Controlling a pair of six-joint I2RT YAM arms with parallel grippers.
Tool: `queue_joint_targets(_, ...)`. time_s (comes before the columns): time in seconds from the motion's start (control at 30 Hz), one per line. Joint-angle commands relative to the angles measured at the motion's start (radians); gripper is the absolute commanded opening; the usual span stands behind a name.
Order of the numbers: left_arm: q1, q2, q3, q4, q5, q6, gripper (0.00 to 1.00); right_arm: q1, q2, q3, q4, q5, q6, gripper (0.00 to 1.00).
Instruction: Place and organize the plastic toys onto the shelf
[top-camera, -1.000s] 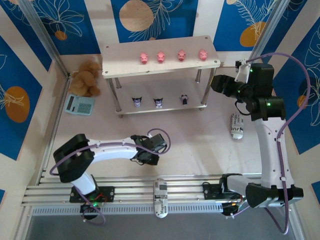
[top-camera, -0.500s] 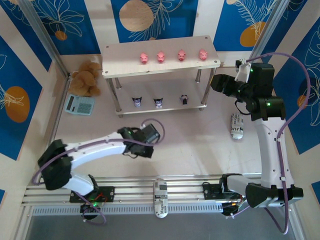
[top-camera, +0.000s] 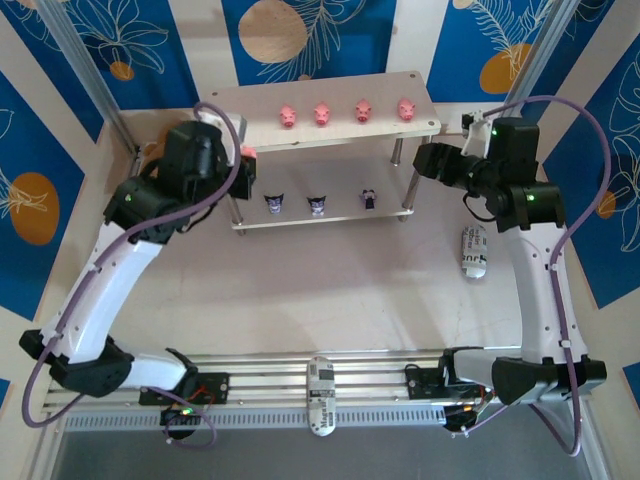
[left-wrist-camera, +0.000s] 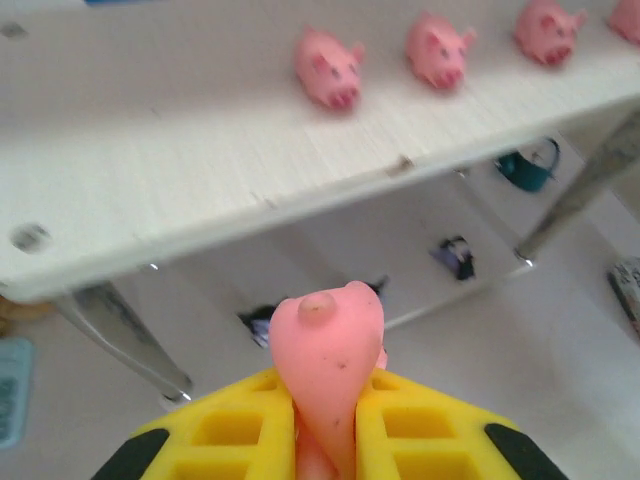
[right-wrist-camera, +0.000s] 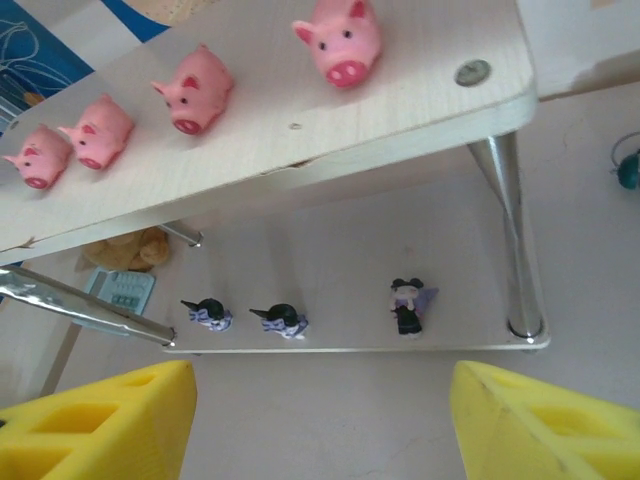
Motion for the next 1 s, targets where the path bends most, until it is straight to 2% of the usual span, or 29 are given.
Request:
queue_joint_targets(0.0, 0.068, 0.073, 0.092, -0.022, 0.015, 0.117, 0.18, 0.029, 0.008, 0.054, -0.007, 0.016, 0.005, 0.69)
queue_joint_targets(0.3, 0.199, 0.209, 0.189, 0.063, 0.123, 0.111, 0.18, 0.076, 0.049, 0.100, -0.020, 0.050, 0.000, 0.69)
queue_joint_targets(0.63, 0.231, 0.347, 0.276, 0.108, 0.185, 0.092, 0.18, 0.105, 0.080, 0.107, -0.017, 0.072, -0.008, 0.69)
queue_joint_targets(0.97, 0.244, 0.430, 0.343, 0.100, 0.199, 0.085, 0.18, 0.104, 0.102, 0.101, -0.014, 0.074, -0.015, 0.69)
